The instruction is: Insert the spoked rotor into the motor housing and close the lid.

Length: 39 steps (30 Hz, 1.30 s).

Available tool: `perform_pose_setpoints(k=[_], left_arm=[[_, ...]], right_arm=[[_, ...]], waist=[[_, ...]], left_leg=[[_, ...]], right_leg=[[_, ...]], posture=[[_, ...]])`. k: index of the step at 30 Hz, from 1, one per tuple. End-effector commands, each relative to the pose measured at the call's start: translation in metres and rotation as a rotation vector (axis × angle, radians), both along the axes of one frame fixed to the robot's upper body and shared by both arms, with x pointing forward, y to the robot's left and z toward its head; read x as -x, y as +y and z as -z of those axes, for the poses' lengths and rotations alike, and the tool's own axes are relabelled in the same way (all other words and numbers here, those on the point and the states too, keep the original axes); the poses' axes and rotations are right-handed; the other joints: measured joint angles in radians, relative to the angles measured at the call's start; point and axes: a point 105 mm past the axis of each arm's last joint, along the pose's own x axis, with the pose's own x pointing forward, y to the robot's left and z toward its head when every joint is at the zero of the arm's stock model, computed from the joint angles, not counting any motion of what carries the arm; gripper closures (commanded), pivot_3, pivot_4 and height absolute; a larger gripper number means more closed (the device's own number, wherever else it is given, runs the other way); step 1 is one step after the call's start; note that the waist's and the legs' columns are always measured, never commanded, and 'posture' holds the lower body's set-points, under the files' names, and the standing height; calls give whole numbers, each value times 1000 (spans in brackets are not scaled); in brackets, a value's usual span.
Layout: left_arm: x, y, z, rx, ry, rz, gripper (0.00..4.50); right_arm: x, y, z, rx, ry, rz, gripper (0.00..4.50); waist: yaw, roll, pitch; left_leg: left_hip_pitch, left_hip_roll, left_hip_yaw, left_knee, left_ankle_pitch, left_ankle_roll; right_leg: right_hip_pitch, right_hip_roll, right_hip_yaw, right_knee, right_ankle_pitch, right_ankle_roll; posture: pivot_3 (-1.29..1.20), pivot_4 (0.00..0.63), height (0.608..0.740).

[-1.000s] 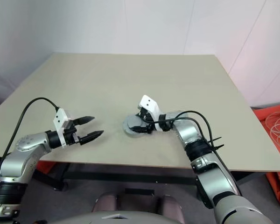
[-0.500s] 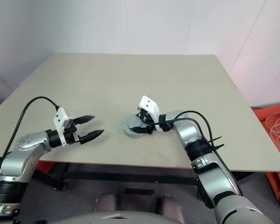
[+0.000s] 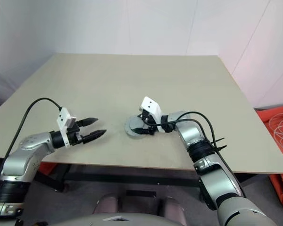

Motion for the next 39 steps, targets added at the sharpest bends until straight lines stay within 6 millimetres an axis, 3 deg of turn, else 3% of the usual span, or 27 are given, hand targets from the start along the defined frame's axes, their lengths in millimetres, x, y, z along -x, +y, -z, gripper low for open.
perform_pose_setpoints(k=[1, 9, 16, 22, 34, 38, 39], left_arm=[[-14, -13, -8, -6, -62, -2, 1875], [-41, -60, -10, 7, -103, 21, 4488], [-40, -78, 17, -72, -50, 57, 4500], [-39, -80, 35, -130, 3, 38, 4500], [-36, -88, 39, -125, 34, 71, 4500], [-35, -90, 38, -122, 35, 83, 4500], [-35, -91, 38, -121, 35, 86, 4500]], right_arm=[[-1, -7, 8, 45, 18, 13, 1356], [-1, -4, 7, 43, 17, 8, 1356], [-1, -4, 8, 44, 18, 8, 1356], [0, -4, 9, 44, 19, 7, 1356], [0, -4, 8, 37, 26, 18, 1356], [-1, -4, 5, 20, 36, 23, 30], [-1, -4, 3, 15, 35, 23, 10]], waist=[[0, 0, 0], [0, -1, 0], [0, -1, 0], [0, -1, -1], [0, 0, -1], [1, 0, -1], [1, 0, -1]], left_leg=[[0, 0, 0, 0, 0, 0], [-1, 0, 0, 0, 0, 0], [-1, 0, 0, -2, 0, 0], [-1, 0, 0, -3, 0, 0], [0, 0, 0, -5, 0, 0], [0, 0, 0, -5, 0, 0], [0, 0, 0, -6, 0, 0]], right_leg=[[0, 0, 0, 0, 0, 0], [1, 0, 0, -1, 0, 0], [0, 0, 0, -2, 0, 0], [0, -1, 0, -2, 0, 0], [3, -1, 0, -4, 0, 0], [3, -1, 0, -4, 0, 0], [3, -1, 0, -5, 0, 0]], posture=[[0, 0, 740], [0, 0, 740], [0, 0, 740], [0, 0, 740], [0, 0, 740], [0, 0, 740], [0, 0, 740]])
